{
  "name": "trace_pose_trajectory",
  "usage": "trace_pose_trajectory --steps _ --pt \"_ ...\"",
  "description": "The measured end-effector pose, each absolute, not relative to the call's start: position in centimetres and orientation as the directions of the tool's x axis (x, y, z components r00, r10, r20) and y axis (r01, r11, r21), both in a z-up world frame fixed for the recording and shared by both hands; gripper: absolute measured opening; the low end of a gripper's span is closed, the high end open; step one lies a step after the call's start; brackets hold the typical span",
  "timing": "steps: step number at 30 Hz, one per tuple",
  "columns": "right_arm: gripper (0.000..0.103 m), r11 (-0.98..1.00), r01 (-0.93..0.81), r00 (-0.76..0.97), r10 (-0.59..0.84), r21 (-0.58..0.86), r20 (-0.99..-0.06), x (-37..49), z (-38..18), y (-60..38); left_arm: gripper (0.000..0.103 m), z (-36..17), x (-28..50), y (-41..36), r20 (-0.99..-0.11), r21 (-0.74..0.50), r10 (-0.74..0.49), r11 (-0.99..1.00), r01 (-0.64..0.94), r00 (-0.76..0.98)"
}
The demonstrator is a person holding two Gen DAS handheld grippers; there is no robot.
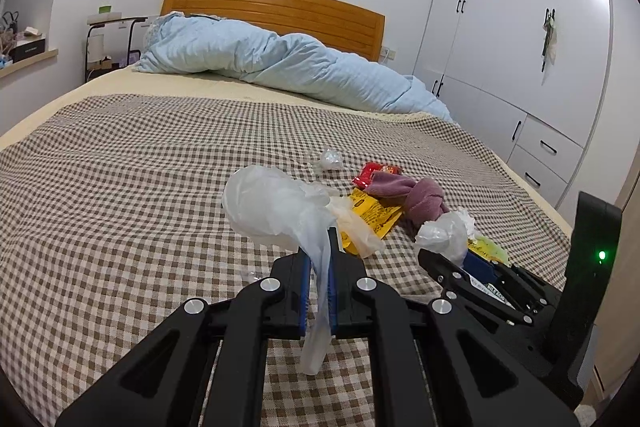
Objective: Collect trash
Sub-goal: 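Lift the glove with the left tool while the right tool grasps another clear glove, then carry both clear gloves off the bed down over the bin bag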
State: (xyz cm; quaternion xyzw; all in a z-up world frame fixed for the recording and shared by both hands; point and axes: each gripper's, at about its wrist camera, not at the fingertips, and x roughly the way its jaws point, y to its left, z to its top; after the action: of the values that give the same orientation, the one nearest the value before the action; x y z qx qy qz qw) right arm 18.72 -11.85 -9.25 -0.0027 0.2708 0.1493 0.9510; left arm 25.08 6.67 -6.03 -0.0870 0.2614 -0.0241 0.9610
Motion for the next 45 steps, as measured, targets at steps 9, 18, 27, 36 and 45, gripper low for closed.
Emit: trace_pose_trajectory --steps 9,18,27,36,45 --pt "0.034 0.954 -0.292 0.825 0.289 0.073 -0.486 16.3 -7.8 -13.3 0.004 -4.7 22.7 5.8 -0.453 -0.190 -0.117 0.981 0.032 0.884" --pt "0.034 0.956 -0.288 0.848 0.282 0.057 -0.448 12.4 -5.4 -15.7 0.004 -3.2 19.5 5.1 -0.452 -0.203 -0.127 0.979 0.037 0.883" --pt "0.034 0.956 -0.290 0.863 0.282 0.045 -0.420 8.5 -3.5 -17.3 0.004 -2.3 15.7 4.2 -0.462 -0.180 -0.125 0.983 0.045 0.878" --pt "0.034 0.956 -0.291 0.873 0.277 0.027 -0.402 4.9 -3.2 -18.7 0.004 -1.4 12.1 3.3 -0.451 -0.136 -0.124 0.988 0.069 0.884" --pt "0.034 0.955 -0.297 0.878 0.273 -0.001 -0.392 0.9 -3.3 -20.4 0.004 -1.3 8.2 2.2 -0.430 -0.120 -0.137 0.988 0.094 0.893"
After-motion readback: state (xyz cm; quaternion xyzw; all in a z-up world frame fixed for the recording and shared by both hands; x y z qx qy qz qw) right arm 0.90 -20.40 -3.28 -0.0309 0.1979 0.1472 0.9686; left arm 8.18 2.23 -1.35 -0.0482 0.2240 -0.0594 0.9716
